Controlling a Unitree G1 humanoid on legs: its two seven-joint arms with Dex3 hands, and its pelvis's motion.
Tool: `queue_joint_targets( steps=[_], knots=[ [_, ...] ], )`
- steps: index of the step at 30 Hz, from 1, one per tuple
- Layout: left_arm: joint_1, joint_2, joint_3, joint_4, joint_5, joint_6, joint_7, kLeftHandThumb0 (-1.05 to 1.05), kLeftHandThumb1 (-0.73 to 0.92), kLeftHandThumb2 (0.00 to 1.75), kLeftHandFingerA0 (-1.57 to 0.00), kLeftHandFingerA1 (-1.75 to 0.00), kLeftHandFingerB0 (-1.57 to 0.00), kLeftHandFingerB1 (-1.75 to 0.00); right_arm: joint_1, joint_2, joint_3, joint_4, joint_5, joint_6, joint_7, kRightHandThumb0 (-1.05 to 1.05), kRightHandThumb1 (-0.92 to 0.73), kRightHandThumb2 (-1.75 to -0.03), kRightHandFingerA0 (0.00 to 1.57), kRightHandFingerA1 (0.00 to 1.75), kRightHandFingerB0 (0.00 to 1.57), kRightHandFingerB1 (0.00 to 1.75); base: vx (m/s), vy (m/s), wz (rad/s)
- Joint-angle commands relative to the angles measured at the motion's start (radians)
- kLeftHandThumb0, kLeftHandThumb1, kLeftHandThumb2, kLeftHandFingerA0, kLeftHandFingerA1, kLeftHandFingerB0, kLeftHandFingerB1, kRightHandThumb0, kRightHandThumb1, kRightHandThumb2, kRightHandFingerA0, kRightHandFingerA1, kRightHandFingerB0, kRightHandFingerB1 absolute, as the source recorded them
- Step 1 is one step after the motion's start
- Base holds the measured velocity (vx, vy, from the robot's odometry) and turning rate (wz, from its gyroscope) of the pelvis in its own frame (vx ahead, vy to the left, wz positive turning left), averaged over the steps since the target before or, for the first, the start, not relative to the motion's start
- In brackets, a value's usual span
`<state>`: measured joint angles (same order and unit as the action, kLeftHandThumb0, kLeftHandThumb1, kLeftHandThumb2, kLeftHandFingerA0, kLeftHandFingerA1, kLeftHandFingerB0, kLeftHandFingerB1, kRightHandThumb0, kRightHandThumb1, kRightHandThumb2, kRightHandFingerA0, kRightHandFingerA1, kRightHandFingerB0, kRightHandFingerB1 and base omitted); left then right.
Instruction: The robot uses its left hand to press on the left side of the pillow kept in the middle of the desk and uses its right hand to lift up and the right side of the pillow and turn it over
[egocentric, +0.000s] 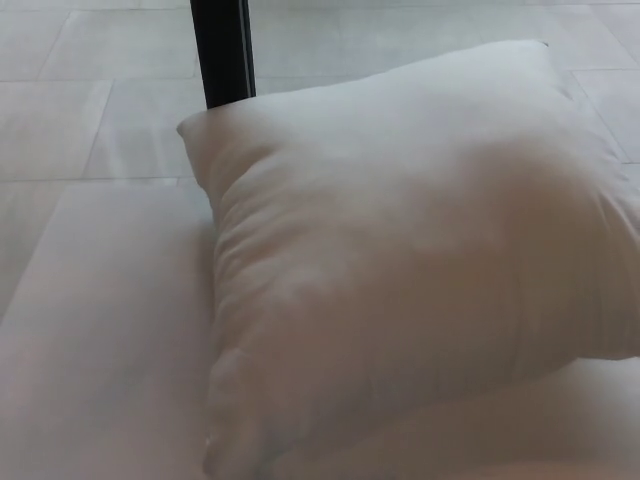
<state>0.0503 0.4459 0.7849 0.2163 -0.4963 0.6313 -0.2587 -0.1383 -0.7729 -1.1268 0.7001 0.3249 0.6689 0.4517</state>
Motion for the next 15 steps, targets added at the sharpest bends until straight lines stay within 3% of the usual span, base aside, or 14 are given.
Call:
queue_joint_targets(
  steps=[1, 2, 5, 6, 7, 8, 9, 10, 11, 12, 13, 14, 15],
  knots=[
    [0.098, 0.035, 0.09, 0.129, 0.003, -0.147, -0.043, -0.89, 0.19, 0.53, -0.86, -0.64, -0.36, -1.57, 0.15, 0.003, -0.12, 0.18, 0.058, -0.269, -0.1, -0.81, -0.52, -0.56, 0.32, 0.9, 0.24, 0.78, 0.0, 0.0, 0.0],
    [0.138, 0.011, 0.109, 0.194, 0.008, -0.197, -0.05, -0.51, -0.04, 0.52, -0.63, -1.0, -0.38, -1.56, 0.169, 0.033, -0.135, 0.214, 0.06, -0.317, -0.14, -0.82, -0.43, -0.92, 0.37, 0.84, 0.12, 0.71, 0.0, 0.0, 0.0],
    [0.176, -0.009, 0.117, 0.25, 0.019, -0.252, -0.051, -0.47, -0.06, 0.54, -0.62, -1.05, -0.4, -1.57, 0.184, 0.052, -0.133, 0.247, 0.056, -0.358, -0.17, -0.87, -0.42, -0.86, 0.31, 0.85, 0.12, 0.77, 0.0, 0.0, 0.0],
    [0.188, -0.039, 0.136, 0.278, 0.009, -0.271, -0.025, -0.36, -0.1, 0.55, -0.75, -1.0, -0.44, -1.54, 0.171, 0.057, -0.128, 0.276, 0.046, -0.389, -0.226, -0.89, -0.42, -0.86, 0.29, 0.83, 0.11, 0.78, 0.0, 0.0, 0.0],
    [0.204, -0.058, 0.14, 0.304, 0.009, -0.305, -0.032, -1.05, 0.17, 0.65, -0.74, -1.0, -0.33, -1.65, 0.17, 0.064, -0.127, 0.28, 0.046, -0.391, -0.249, -0.87, -0.58, -0.58, 0.24, 0.98, 0.0, 0.97, 0.0, 0.0, 0.0],
    [0.223, -0.074, 0.132, 0.321, 0.023, -0.339, -0.029, -0.59, -0.07, 0.59, -0.66, -1.15, -0.35, -1.72, 0.173, 0.071, -0.136, 0.29, 0.053, -0.397, -0.267, -0.86, -0.62, -0.57, 0.14, 0.95, 0.0, 1.02, 0.0, 0.0, 0.0],
    [0.256, -0.098, 0.121, 0.363, 0.038, -0.382, -0.032, -0.48, -0.06, 0.63, -0.59, -1.2, -0.39, -1.68, 0.181, 0.089, -0.15, 0.305, 0.064, -0.405, -0.295, -0.77, -0.44, -0.96, 0.28, 0.8, 0.01, 0.69, 0.0, 0.0, 0.0],
    [0.275, -0.116, 0.116, 0.394, 0.043, -0.403, -0.029, -0.46, -0.07, 0.63, -0.55, -1.24, -0.4, -1.67, 0.188, 0.109, -0.168, 0.306, 0.075, -0.407, -0.326, -0.83, -0.64, -0.56, 0.27, 1.18, 0.0, 0.91, 0.0, 0.0, 0.0],
    [0.278, -0.119, 0.114, 0.405, 0.042, -0.41, -0.027, -0.46, -0.07, 0.63, -0.55, -1.24, -0.4, -1.67, 0.189, 0.114, -0.173, 0.308, 0.079, -0.409, -0.335, -0.83, -0.64, -0.56, 0.27, 1.18, 0.0, 0.91, 0.0, 0.0, 0.0],
    [0.295, -0.125, 0.099, 0.405, 0.057, -0.394, 0.0, -1.05, 0.16, 0.72, -0.75, -0.98, -0.34, -1.75, 0.199, 0.127, -0.173, 0.309, 0.071, -0.414, -0.368, -0.81, -0.63, -0.59, 0.83, 1.59, 0.0, 0.88, 0.0, 0.0, 0.0],
    [0.302, -0.128, 0.098, 0.412, 0.053, -0.388, 0.004, -1.05, 0.17, 0.66, -0.61, -1.14, -0.32, -1.74, 0.199, 0.135, -0.182, 0.316, 0.079, -0.42, -0.379, -0.79, -0.6, -0.58, 0.93, 1.51, 0.0, 0.92, 0.0, 0.0, 0.0],
    [0.31, -0.133, 0.1, 0.42, 0.046, -0.381, 0.007, -1.05, 0.17, 0.66, -0.61, -1.14, -0.32, -1.74, 0.197, 0.146, -0.196, 0.324, 0.091, -0.427, -0.39, -0.79, -0.6, -0.58, 0.93, 1.51, 0.0, 0.92, 0.0, 0.0, 0.0],
    [0.359, -0.121, 0.067, 0.435, 0.088, -0.375, 0.017, -1.05, 0.19, 0.65, -0.73, -1.12, -0.31, -1.75, 0.253, 0.189, -0.131, 0.311, 0.028, -0.441, -0.381, -0.79, -0.59, -0.65, 0.97, 1.62, 0.0, 0.84, 0.0, 0.0, 0.0]
  ],
)
